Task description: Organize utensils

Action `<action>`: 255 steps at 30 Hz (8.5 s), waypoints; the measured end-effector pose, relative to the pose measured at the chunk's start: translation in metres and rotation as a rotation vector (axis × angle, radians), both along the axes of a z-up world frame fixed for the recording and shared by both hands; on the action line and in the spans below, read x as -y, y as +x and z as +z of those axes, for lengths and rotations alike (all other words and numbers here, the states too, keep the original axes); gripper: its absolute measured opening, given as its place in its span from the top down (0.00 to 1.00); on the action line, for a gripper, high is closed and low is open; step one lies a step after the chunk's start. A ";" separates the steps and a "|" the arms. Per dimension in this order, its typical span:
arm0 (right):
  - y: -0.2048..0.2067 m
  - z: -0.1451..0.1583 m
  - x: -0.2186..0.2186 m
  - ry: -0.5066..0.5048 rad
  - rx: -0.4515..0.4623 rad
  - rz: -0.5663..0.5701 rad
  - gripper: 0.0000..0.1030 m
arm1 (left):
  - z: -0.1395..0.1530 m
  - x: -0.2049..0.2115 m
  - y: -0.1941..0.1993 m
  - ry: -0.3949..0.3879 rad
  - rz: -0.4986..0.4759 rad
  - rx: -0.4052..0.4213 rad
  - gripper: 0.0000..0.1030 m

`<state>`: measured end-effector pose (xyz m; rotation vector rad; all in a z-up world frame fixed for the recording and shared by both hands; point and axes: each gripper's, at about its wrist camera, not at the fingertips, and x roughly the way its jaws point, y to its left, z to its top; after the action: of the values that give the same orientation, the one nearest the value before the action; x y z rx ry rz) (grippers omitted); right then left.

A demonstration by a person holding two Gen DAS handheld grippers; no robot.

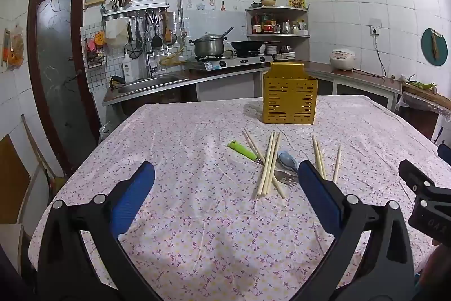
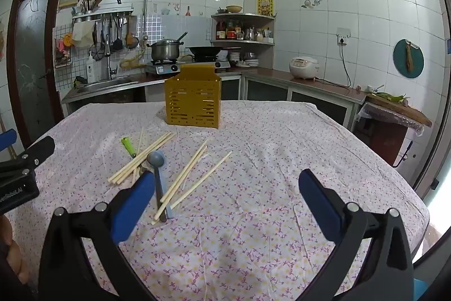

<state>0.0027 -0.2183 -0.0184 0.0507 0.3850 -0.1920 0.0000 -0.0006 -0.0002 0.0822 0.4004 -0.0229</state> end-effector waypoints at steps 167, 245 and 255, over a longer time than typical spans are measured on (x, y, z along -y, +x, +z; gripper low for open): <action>0.304 -0.088 0.060 0.261 -0.943 0.100 0.81 | -0.098 0.025 0.333 -0.124 0.061 -0.946 0.67; 0.278 0.045 0.075 0.109 -0.312 0.213 0.94 | 0.054 0.074 0.319 0.002 -0.133 -0.357 0.86; 0.266 0.063 0.077 0.108 -0.189 0.213 0.94 | 0.069 0.072 0.314 -0.023 -0.155 -0.306 0.86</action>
<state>0.2691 -0.2957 0.0449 0.0979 0.5853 0.0353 0.3139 -0.0723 0.0684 0.0872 0.6991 -0.1944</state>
